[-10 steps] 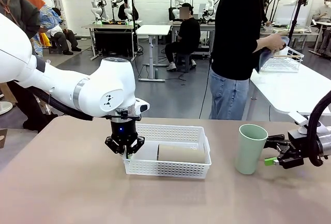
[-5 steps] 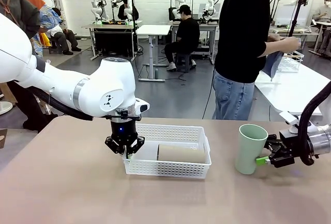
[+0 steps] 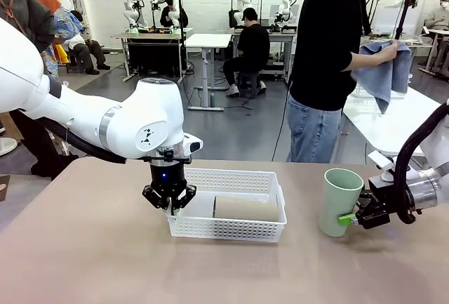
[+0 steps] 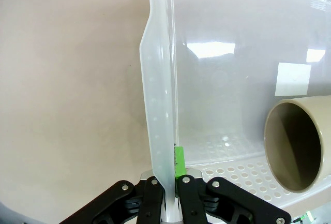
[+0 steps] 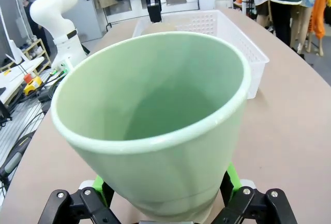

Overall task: Clean and organize the cups into the basket.
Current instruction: Pick up the Reusable plastic cup from the right side of the table and stack it inside the Organizing basket in the center of the table.

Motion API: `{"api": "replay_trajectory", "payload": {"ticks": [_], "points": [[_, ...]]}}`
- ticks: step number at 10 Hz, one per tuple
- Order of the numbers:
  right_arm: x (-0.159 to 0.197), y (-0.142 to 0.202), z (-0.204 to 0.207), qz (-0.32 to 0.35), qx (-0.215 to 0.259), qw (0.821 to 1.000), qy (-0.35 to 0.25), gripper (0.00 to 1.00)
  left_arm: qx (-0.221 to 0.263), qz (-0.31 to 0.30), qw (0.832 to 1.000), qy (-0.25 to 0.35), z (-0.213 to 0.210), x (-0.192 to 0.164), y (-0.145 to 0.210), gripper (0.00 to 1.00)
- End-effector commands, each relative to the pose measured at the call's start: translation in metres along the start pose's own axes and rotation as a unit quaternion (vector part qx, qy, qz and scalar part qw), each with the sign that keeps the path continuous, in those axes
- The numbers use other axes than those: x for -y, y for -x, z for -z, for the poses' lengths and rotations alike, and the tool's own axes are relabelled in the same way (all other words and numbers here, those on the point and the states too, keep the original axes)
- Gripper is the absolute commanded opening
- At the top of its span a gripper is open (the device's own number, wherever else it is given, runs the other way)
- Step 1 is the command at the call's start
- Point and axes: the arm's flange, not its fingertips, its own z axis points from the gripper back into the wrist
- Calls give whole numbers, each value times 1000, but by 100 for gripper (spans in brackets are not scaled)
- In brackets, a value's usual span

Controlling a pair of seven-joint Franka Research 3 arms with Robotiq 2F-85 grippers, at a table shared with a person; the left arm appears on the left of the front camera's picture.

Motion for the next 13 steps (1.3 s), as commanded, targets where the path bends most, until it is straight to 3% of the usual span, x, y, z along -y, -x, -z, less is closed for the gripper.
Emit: {"api": "replay_trajectory", "payload": {"ticks": [1,2,3,4,6,7,11,13], "points": [[2,4,7,-15,-10,1000,-15,94,0,-1,1000,1,0,0,1,0],[2,4,9,-20,-11,999,-23,41,0,-1,1000,1,0,0,1,0],[2,5,9,-21,-13,999,-26,34,0,-1,1000,1,0,0,1,0],[1,5,8,-22,-12,999,-28,0,0,-1,1000,1,0,0,1,0],[2,6,7,-21,-11,999,-27,0,0,-1,1000,1,0,0,1,0],[-4,1,4,-19,-9,1000,-16,23,0,-1,1000,1,0,0,1,0],[-90,-102,-29,-16,-28,998,47,23,0,-1,1000,1,0,0,1,0],[-115,-144,-41,-10,-35,997,73,23,0,-1,1000,1,0,0,1,0]]}}
